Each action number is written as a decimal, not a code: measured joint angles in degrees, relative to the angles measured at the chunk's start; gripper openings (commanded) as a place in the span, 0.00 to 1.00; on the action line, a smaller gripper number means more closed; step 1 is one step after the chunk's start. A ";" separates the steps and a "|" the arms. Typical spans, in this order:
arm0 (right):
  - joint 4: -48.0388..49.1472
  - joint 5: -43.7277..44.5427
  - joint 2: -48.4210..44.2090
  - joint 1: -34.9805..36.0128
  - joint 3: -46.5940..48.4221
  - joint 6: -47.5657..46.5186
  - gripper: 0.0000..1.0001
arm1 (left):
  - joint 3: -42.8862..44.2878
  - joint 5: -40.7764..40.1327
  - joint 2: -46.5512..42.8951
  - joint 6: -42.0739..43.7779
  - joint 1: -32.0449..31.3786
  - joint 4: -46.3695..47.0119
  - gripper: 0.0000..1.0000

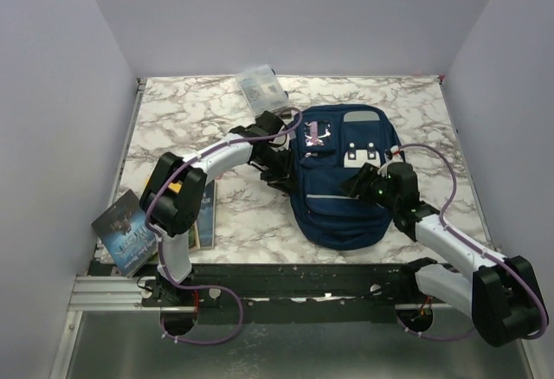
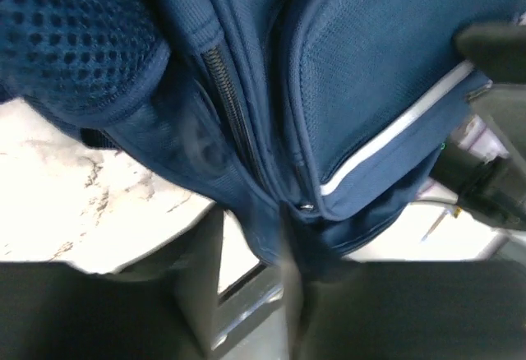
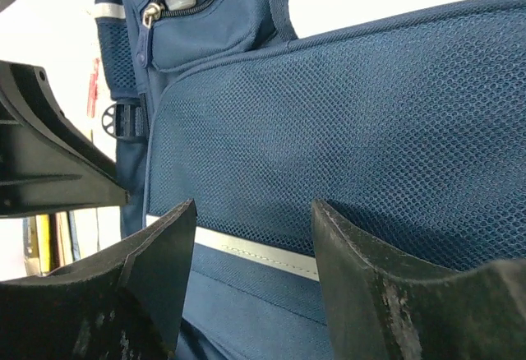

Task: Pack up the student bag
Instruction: Place the stationery in the student bag, then pick up the stationery from the center of the board.

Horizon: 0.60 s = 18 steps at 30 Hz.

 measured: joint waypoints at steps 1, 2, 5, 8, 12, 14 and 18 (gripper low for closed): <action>-0.15 -0.33 -0.04 0.09 0.04 -0.15 0.63 | 0.22 -1.66 -0.20 0.94 -0.31 -0.72 0.64; -0.59 -0.68 -0.09 0.13 0.15 -0.63 0.64 | 0.31 -3.04 -0.44 1.40 -0.44 -1.07 0.69; -2.97 -1.70 -0.26 0.20 1.53 -2.78 0.67 | 0.31 -9.84 -3.04 3.80 -0.13 -2.49 0.97; -4.37 -3.80 -0.79 0.20 2.99 -5.14 0.67 | -0.15 -16.94 -6.51 4.76 0.92 -2.93 0.98; -4.15 -8.44 -0.92 0.22 3.76 -7.08 0.67 | -0.52 -26.38 -9.94 5.22 3.61 -3.48 0.98; -4.02 -10.75 -0.70 0.22 3.76 -7.63 0.67 | -0.57 -28.68 -9.92 5.16 5.68 -3.82 0.98; -4.04 -13.88 -0.35 0.22 3.76 -8.55 0.67 | 1.03 -29.73 -7.98 5.03 12.70 -5.99 0.98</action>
